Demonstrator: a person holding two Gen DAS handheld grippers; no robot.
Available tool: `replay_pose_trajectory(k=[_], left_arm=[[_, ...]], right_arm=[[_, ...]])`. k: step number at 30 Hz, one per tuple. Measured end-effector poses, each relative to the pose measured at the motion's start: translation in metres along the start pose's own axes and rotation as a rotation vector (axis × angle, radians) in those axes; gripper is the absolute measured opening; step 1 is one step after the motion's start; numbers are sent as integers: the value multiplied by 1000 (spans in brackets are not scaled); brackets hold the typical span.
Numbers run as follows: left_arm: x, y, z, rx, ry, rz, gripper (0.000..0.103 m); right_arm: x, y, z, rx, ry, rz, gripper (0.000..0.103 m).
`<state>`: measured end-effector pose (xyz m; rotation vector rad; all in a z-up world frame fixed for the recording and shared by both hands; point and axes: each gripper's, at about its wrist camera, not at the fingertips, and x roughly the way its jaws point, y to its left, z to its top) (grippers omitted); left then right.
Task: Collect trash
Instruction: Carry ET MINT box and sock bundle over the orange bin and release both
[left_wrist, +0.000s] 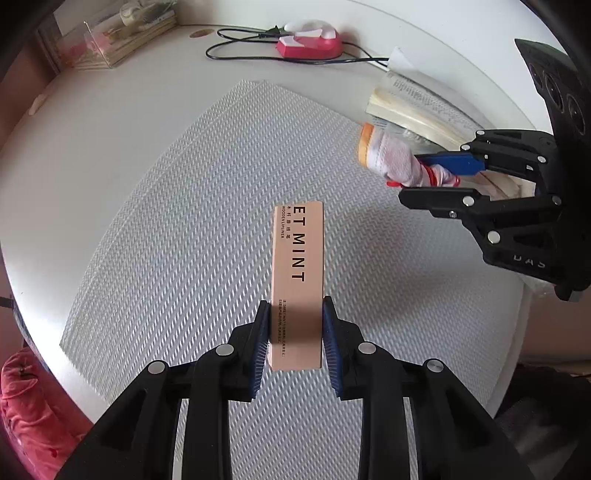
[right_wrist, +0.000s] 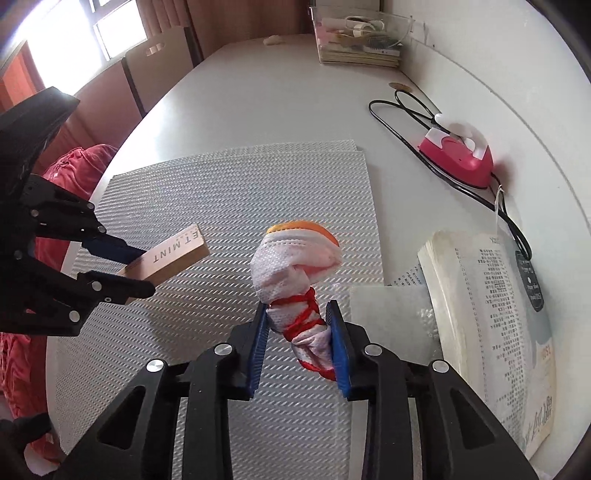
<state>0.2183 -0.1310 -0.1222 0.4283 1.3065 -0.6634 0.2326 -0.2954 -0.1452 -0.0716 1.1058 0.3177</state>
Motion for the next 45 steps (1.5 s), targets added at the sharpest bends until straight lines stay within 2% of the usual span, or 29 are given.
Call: replay_pose_trajectory(k=[7,12,19,25,29,37,42,45], left_arm=[[-36,-12,-30,-18,-59,31,29],[-55,-25,-73,-65,-102,60,29],[-88,-13,-152,-213,-136,118,29],[-103,15,-230,-407,-131,171,29],[-107,35,-290,-556,-118,198,29],[-92,80,-381,-794,-64,200,29],[-71,114,-426,-881,-41,161,29],[-51,132,-447,-922,-32,122,29]], right_arm=[[-32,32,-18,-54,-47,33,31],[-51,63,-25,-116,-73,84,31],[-67,124,-23,-216,-73,213,31],[-54,201,-13,-370,-42,325,31],[-42,267,-8,-489,-2,409,31],[-11,393,-10,-669,97,531,31],[12,463,-27,-735,151,541,31],[31,514,-46,-746,217,522,32]])
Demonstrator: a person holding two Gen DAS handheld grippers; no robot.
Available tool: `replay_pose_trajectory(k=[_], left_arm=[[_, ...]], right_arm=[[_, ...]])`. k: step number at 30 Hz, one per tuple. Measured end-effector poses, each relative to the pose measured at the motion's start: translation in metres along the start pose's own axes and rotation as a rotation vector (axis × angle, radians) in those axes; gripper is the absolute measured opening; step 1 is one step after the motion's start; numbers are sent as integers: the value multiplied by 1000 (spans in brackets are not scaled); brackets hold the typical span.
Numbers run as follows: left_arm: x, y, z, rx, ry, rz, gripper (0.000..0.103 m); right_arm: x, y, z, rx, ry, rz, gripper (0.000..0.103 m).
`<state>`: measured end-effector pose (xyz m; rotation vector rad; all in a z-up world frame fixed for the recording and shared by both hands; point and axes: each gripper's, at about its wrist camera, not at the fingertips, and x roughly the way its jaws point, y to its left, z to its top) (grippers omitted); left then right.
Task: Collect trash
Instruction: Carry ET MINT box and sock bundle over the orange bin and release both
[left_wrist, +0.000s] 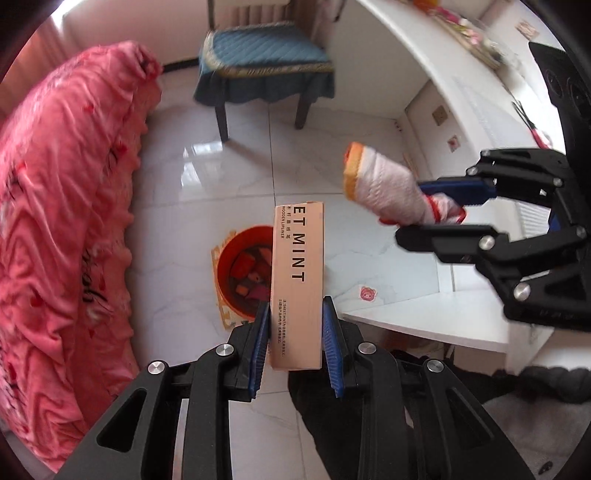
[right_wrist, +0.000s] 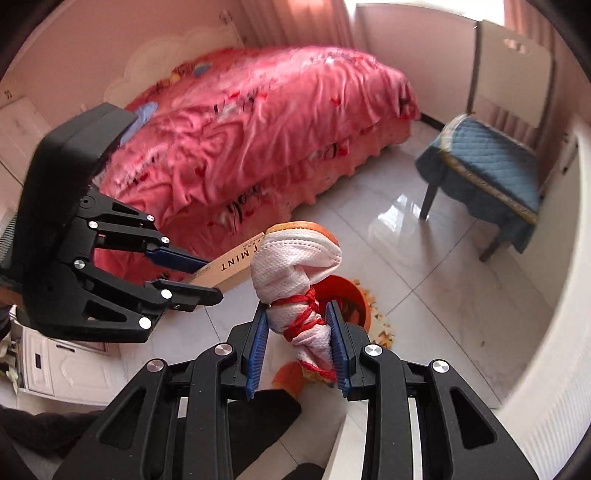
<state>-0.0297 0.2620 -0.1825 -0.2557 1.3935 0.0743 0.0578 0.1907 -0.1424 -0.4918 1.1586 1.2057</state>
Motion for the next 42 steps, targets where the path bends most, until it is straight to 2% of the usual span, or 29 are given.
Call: replay_pose_trajectory(k=[6,12,20,24,31,35,39,42], left_arm=[[51,40,-2,-21,59,-41,29],[105,71,-2,-65,119,-115,29],[153,88,0,-89,179,-171,29],[157,93,1,-112,186,-206,29],[148,93,-1,-89,188,-198,29],[144,97,-1,-89,187,-193,29],[146,99,0,-83,195,-179,29],[148,101,-3,-90,206,-177,29]], right_arm=[[75,17,21,33,102,-24,31],[153,0,9,150,215,-11,32],[199,-10,3,193,290,-31,32],[208,-6,0,213,304,-33,32],[215,-15,1,211,334,-26,34],[230,-34,9,205,337,-20,35],[247,-34,13,208,356,-28,53],[249,-28,17,212,370,-34,56]])
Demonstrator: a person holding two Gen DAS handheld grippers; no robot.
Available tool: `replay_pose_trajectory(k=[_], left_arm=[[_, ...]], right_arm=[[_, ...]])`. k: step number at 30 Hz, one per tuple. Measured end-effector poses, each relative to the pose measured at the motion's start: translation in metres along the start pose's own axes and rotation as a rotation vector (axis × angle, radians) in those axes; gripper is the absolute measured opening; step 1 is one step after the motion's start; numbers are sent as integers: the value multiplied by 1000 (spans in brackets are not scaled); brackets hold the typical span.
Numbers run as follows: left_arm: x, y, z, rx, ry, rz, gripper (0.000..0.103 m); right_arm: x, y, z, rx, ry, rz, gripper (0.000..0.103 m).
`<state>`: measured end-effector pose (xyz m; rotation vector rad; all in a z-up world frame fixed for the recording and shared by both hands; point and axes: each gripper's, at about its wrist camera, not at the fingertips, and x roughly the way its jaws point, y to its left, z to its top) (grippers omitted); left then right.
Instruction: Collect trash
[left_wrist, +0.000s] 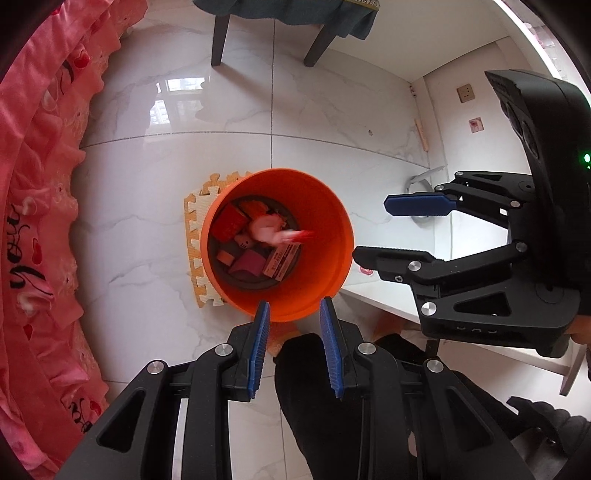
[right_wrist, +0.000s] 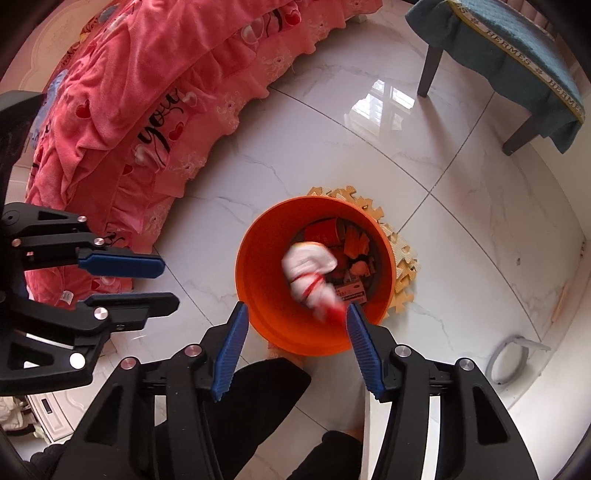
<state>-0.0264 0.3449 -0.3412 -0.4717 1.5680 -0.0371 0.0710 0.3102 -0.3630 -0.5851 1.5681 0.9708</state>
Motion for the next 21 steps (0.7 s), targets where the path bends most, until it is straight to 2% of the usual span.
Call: replay_pose_trajectory(k=[4,8,10,11,12,14,15,18,21], left_arm=[[2,-2,0,-1,5,9,29],[-6,-11,3,2,-11,31,36],[-15,-17,5,14,-26,41,36],[-22,-22,6,18,-36,53,43],[-30,-27,7,21,-56,73,59],[-47,-37,7,22,-110,111,75],[-56,-42,8,21,-137,122,78],[-84,-64,9,5,-194,163,86],[-115,-97,8,12,-270,195,88]], right_arm=[[-3,1,-1,-1,5,6,56],[-13,-4,-3,1,-22,-1,56],[-21,-6,-5,3,-49,-20,62],[-23,-5,-6,1,-58,-24,64],[-33,-6,-8,-2,-75,-26,68],[-60,-10,-14,6,-126,-36,72],[-65,-11,-16,6,-133,-36,72],[-116,-23,-37,48,-232,-30,82],[-148,-32,-56,68,-303,-8,84]])
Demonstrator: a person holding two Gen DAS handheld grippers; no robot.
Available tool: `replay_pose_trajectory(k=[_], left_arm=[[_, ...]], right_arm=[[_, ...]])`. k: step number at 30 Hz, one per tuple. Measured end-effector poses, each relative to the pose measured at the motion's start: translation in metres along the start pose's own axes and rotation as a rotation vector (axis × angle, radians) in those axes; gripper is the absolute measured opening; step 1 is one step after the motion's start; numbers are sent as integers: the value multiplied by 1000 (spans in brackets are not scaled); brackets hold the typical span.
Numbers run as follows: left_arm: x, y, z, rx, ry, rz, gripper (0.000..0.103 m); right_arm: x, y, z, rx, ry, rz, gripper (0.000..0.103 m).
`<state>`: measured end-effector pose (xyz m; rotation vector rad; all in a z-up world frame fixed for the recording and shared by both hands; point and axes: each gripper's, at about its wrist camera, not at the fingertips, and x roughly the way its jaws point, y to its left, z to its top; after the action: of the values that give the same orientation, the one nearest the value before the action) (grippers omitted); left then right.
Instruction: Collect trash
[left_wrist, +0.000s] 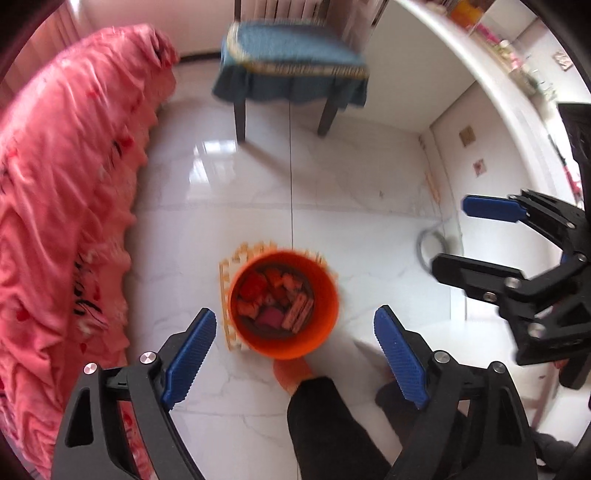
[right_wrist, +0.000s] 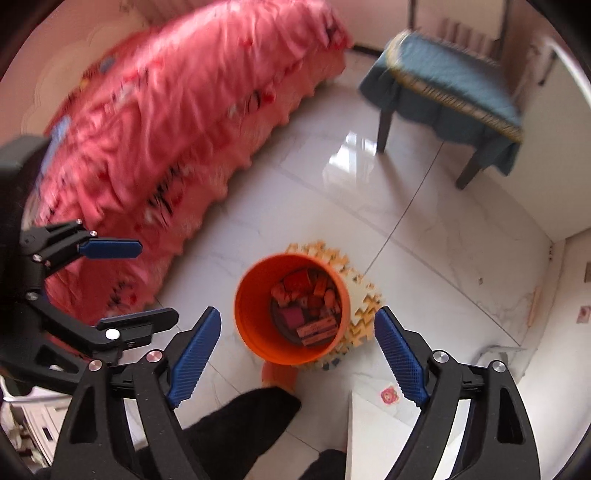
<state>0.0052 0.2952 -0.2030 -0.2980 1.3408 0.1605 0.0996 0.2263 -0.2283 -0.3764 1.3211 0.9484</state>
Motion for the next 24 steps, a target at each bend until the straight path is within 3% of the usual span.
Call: replay_pose_trajectory(k=[4,16,24], left_arm=[[-42,-38,5,9,-98,15,93],[-129,-154,-3,197,-258,73,96],[-165,-211,-17,270,-350,59,96]], right_arm=[[-72,-21,-25,38,-132,2,96],[-235,-76,-129,125,-346,-56,96],[-317,-91,-168,182,-450,-126,98]])
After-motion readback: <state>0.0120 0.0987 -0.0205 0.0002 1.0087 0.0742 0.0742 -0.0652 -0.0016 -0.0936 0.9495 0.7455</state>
